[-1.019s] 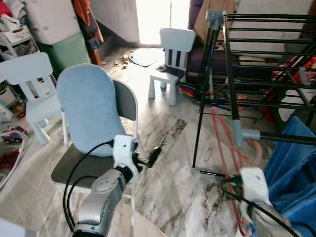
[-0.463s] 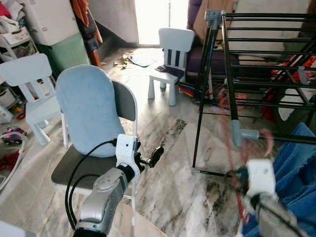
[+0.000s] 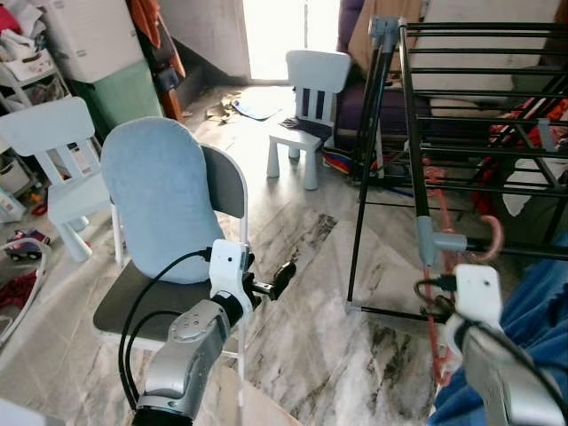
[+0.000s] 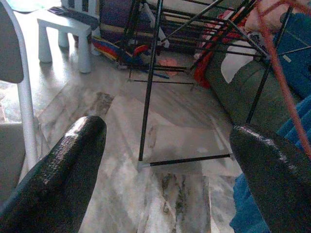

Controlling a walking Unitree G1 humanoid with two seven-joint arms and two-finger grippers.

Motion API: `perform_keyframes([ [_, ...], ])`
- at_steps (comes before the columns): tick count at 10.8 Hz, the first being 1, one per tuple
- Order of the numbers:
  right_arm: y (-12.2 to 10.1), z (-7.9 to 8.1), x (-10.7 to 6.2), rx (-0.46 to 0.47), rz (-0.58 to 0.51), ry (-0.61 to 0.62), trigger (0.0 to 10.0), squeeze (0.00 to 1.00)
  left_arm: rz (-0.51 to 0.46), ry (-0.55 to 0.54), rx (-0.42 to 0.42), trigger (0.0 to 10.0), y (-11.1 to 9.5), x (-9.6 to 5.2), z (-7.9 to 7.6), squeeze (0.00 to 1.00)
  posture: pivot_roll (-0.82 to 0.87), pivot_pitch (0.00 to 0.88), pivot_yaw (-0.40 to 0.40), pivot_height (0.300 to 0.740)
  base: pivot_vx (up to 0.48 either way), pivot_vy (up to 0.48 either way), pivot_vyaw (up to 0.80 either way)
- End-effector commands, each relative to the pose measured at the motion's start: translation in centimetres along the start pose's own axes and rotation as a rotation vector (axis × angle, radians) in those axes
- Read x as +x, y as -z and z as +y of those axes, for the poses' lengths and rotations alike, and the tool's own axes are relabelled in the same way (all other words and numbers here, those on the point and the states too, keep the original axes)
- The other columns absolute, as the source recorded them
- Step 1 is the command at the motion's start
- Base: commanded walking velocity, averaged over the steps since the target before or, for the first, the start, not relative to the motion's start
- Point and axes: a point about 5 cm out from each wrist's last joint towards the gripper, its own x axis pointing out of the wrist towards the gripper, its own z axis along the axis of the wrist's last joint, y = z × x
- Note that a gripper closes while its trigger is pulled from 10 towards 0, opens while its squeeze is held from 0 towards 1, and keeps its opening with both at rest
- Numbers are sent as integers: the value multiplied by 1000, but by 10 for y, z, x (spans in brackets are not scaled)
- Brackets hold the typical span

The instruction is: Hang hanger

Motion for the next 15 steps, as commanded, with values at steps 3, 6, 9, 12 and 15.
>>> perform_keyframes([
  [3,1,7,14,26,93,-53,10000,0,11,-16,5,10000,1,1,2,0,-243,0,41,740,0,0,0],
  [6,9,15,17,3,138,-95,10000,608,14,-20,1,10000,2,0,1,0,-241,0,40,740,0,0,0],
  [9,14,16,18,-34,148,-116,10000,965,18,-17,0,10000,2,2,0,0,-246,0,38,740,0,0,0],
  [12,9,9,15,-102,94,-84,10000,1000,16,-20,-4,10000,2,2,1,0,-250,0,38,740,0,0,0],
  [15,3,7,4,-188,-7,-20,10000,1000,13,-23,-1,10000,1,3,2,0,-254,0,45,740,0,0,0],
])
